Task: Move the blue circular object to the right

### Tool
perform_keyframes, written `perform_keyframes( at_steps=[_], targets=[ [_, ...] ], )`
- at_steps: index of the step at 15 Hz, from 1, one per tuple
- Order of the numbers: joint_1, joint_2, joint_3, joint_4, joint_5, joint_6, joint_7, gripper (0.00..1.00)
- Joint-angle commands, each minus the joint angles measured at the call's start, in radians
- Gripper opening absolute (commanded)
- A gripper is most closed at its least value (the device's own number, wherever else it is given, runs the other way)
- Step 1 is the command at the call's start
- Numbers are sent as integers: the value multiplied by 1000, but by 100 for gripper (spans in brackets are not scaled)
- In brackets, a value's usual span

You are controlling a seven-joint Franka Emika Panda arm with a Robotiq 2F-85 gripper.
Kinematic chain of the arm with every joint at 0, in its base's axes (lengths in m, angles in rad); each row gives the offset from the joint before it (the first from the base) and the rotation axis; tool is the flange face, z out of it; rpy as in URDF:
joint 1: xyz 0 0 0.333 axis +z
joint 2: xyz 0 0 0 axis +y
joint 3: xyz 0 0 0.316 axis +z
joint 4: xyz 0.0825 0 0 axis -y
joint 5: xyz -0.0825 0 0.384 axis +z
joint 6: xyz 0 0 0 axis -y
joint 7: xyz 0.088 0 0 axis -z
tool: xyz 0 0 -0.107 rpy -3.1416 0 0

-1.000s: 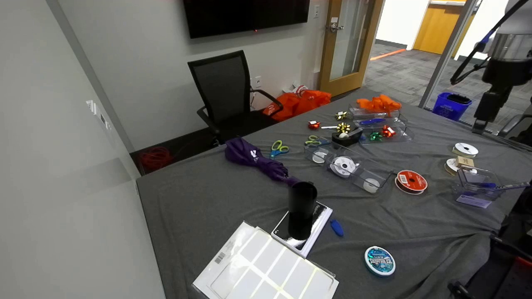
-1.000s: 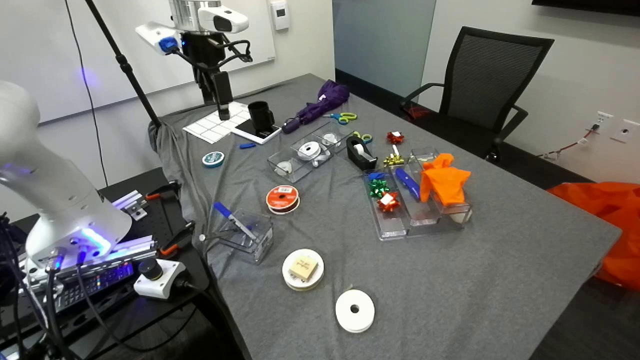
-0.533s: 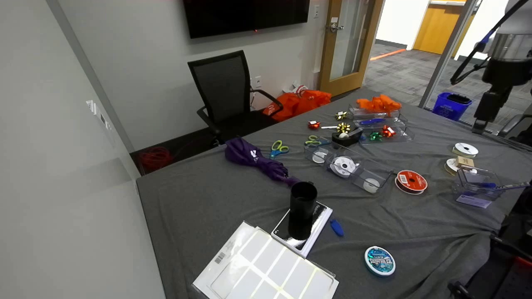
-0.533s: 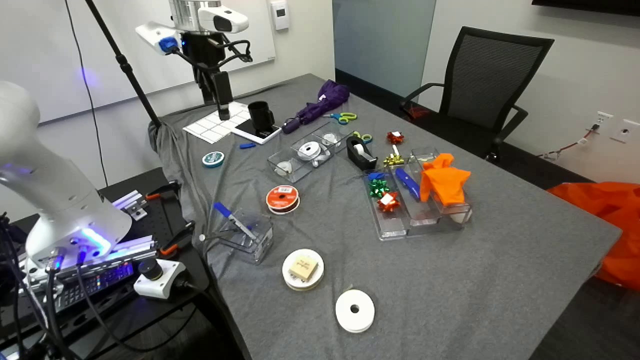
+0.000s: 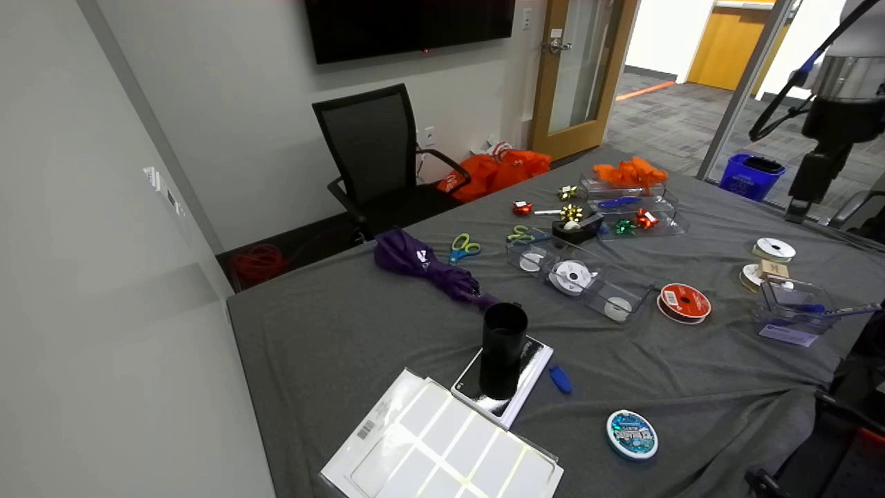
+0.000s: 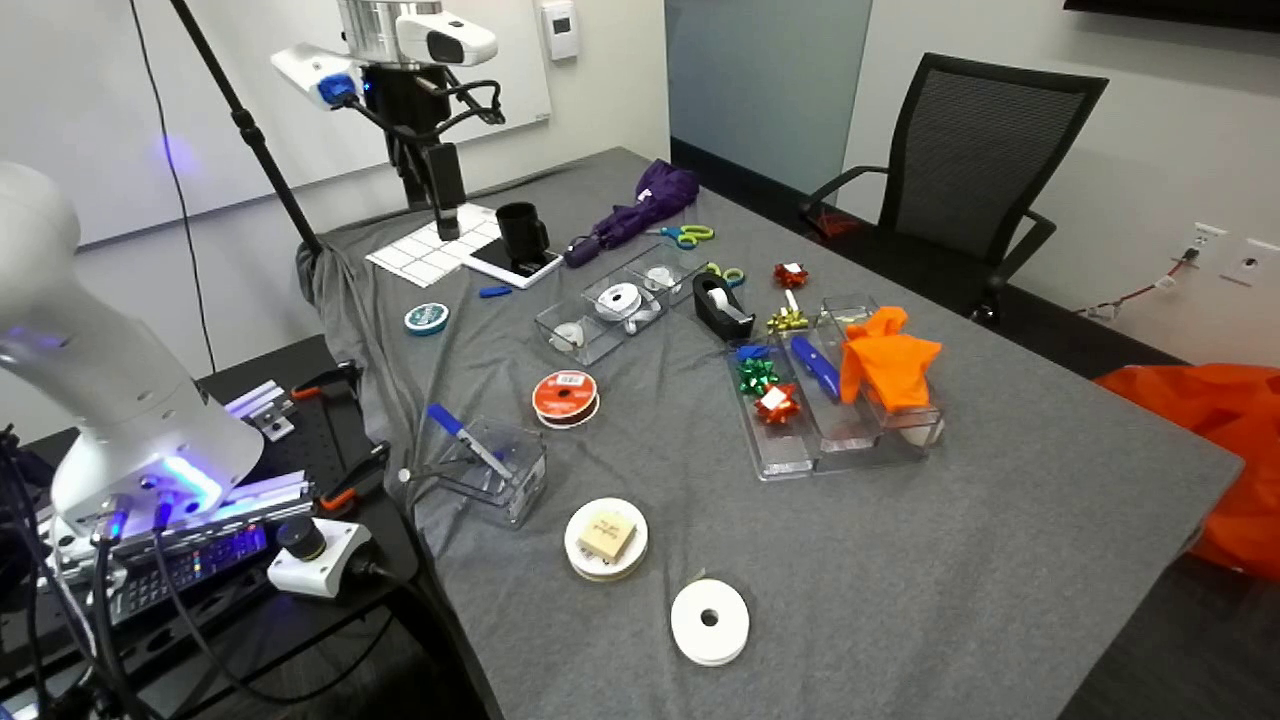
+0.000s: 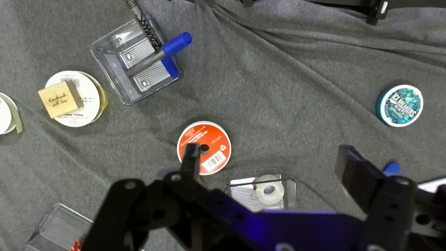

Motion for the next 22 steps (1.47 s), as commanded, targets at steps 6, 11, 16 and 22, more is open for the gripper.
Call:
perform_keyframes(
  at_steps=[6,11,16,22],
  targets=[
    [-10,1,10,1,4,-1,-3,100],
    [-10,1,10,1,4,-1,-3,100],
    [-10,1,10,1,4,-1,-3,100],
    [7,-14,49,-72,48,30,88,100]
  ],
)
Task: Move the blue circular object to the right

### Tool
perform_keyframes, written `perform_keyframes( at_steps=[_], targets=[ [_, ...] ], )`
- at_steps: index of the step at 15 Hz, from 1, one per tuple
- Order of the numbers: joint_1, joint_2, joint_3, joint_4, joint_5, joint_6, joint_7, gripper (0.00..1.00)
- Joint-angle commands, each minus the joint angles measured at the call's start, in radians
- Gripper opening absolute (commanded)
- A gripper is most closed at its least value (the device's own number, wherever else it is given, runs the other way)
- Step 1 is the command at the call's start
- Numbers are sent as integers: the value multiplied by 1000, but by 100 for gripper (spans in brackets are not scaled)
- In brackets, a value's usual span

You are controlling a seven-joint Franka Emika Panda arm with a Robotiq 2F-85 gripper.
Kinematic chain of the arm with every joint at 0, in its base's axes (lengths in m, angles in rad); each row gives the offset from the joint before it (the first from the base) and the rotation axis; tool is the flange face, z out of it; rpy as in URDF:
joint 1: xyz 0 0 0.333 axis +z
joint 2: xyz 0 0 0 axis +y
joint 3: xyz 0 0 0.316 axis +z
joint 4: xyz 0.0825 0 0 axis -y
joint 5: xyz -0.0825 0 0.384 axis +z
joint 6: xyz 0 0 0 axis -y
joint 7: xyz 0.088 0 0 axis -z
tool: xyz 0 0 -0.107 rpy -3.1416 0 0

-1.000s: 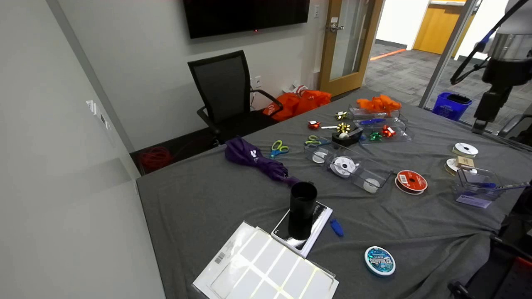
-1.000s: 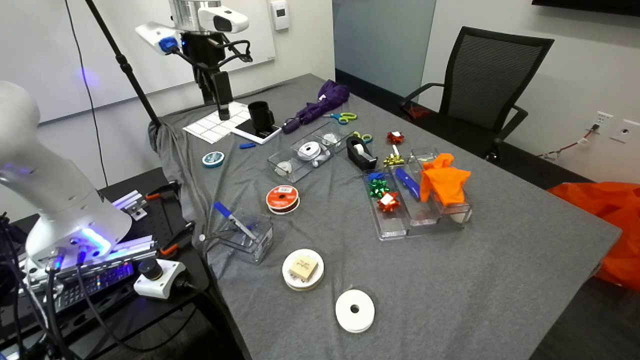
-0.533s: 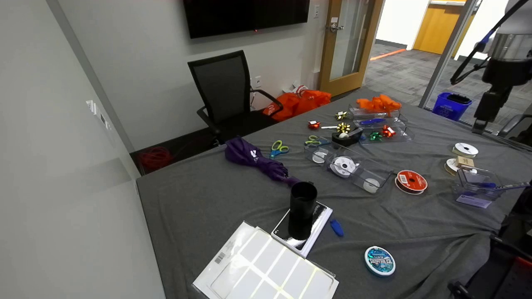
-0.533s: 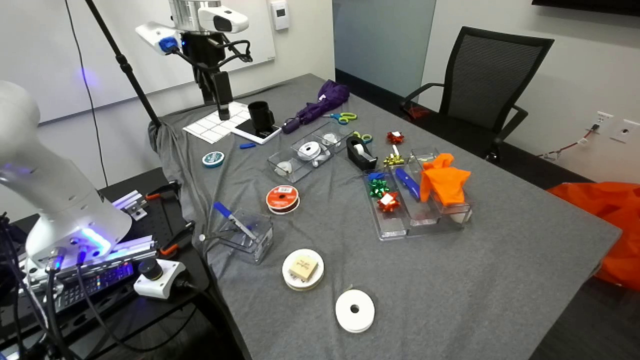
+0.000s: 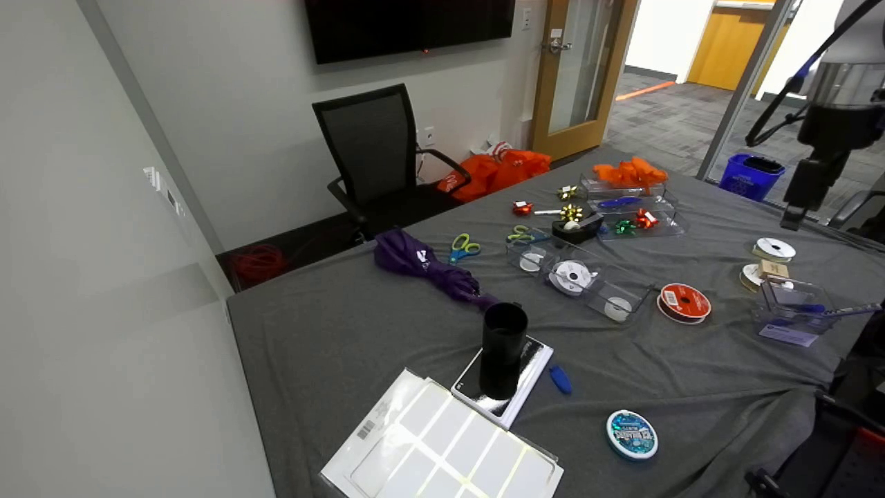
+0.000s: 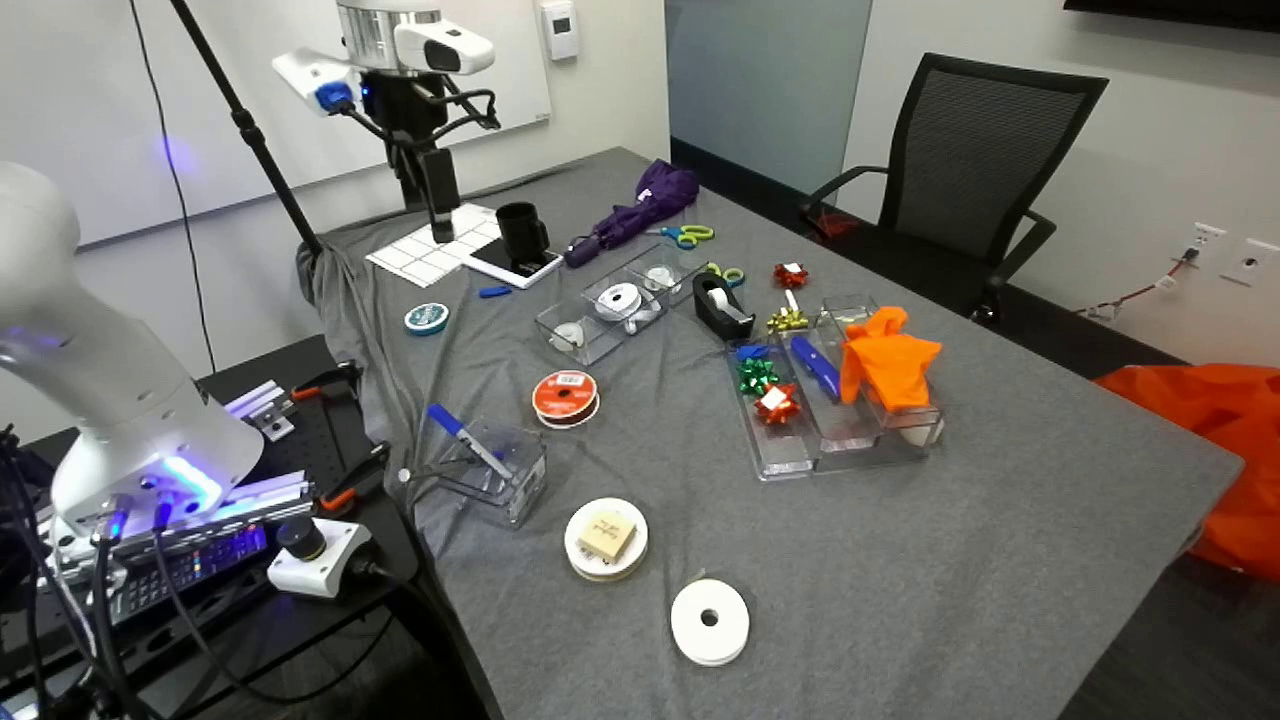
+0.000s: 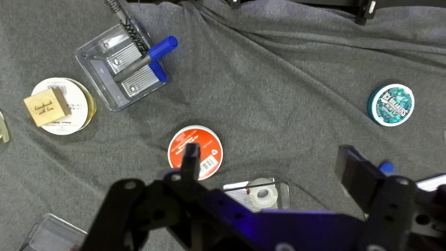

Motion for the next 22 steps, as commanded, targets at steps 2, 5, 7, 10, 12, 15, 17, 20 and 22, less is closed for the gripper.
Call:
perform_keyframes(
  at_steps=[2,5,7,10,12,15,17,20,22],
  targets=[
    [16,-15,63,-91,65,53,122,100],
    [45,4,137,-147,111,140,258,100],
    [71,22,192,-186,132,227,353,100],
    [108,75,285,-227,132,350,514,100],
    [131,129,334,-240,130,429,602,100],
    [150,233,376,-241,122,522,693,100],
    [162,302,378,-237,129,577,700,100],
    [174,394,364,-234,137,651,678,100],
    [180,449,355,-237,160,710,632,100]
  ],
)
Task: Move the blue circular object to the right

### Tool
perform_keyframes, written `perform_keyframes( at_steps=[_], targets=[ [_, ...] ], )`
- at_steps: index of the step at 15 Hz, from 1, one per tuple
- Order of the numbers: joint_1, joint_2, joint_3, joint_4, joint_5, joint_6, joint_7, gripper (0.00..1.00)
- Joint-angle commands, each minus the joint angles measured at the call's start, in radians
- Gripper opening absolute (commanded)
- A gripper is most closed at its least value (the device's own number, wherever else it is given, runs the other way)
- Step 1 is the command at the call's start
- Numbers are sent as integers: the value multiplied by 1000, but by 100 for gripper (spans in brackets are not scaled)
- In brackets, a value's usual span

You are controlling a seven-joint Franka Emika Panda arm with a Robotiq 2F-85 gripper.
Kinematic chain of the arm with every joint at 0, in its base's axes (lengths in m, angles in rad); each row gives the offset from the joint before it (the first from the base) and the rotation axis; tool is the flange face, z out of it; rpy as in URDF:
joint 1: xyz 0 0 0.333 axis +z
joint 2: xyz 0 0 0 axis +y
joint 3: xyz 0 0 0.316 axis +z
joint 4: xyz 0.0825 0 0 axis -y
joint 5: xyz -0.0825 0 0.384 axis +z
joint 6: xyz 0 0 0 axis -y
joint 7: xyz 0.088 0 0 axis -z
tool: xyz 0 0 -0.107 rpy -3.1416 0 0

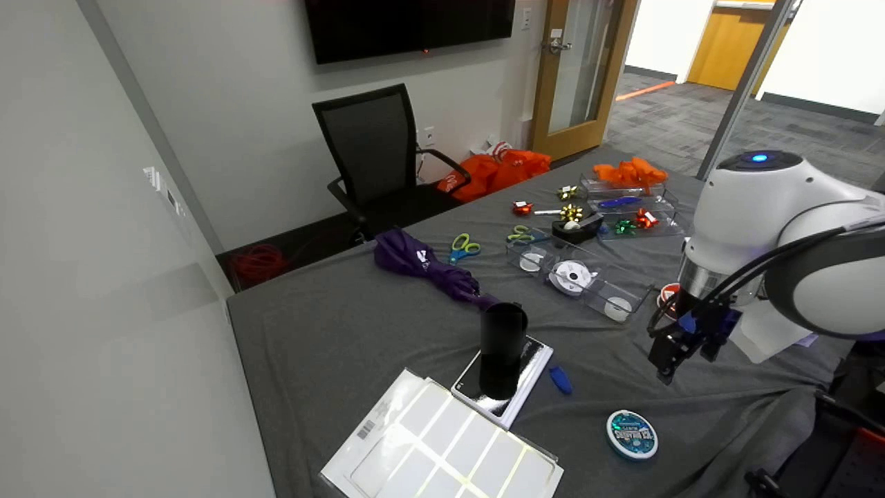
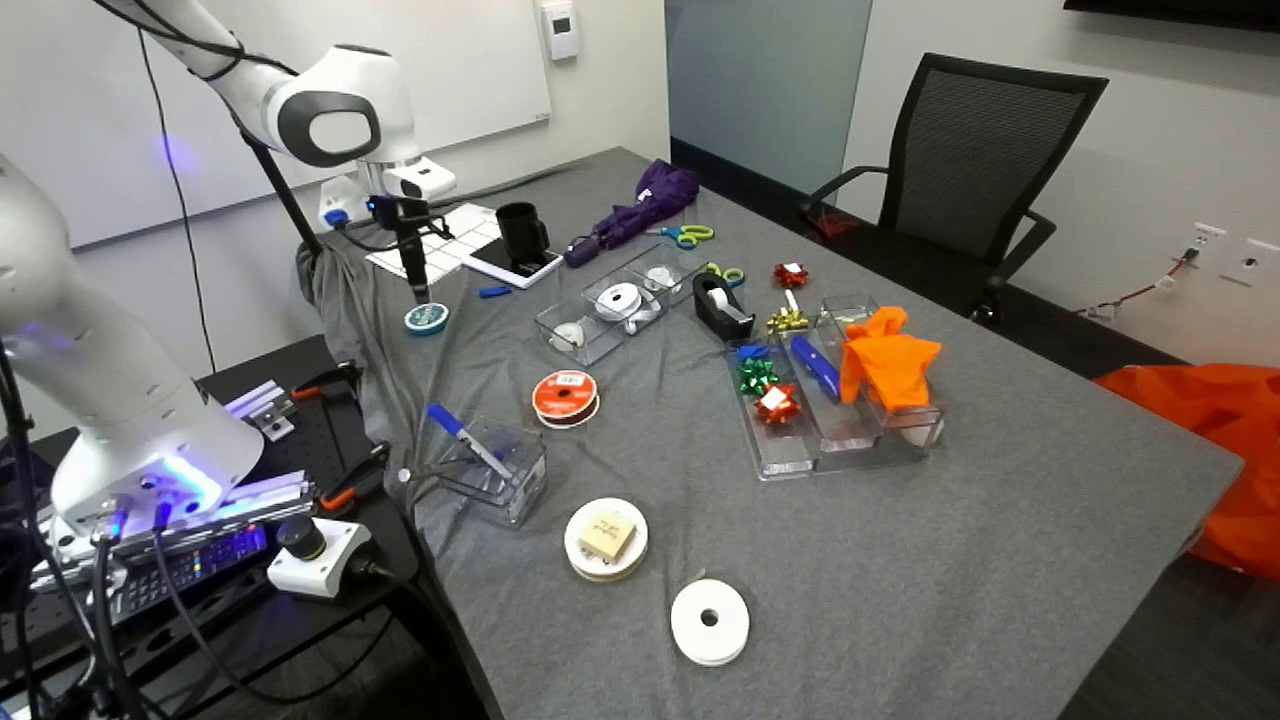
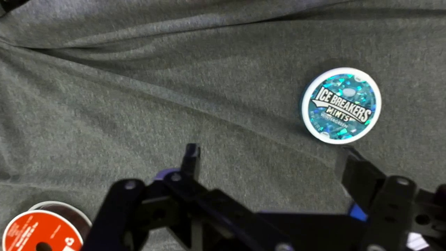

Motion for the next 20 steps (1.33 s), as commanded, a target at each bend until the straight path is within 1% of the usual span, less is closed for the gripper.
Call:
perform_keyframes(
  at_steps=[1,2,4,6,8,11,14,20],
  targets=[
    [20,112,-20,4,57,116,-86,100],
    [22,134,-17,3,95,148,-125,100],
    [20,176,6,9,217,203,-235,100],
    [8,213,40,25,346,216,-351,100],
    [-3,243,73,39,448,223,-444,100],
    [-4,282,115,59,551,244,-524,100],
    [12,320,131,75,562,286,-513,100],
    [3,386,157,107,539,320,-491,100]
  ],
)
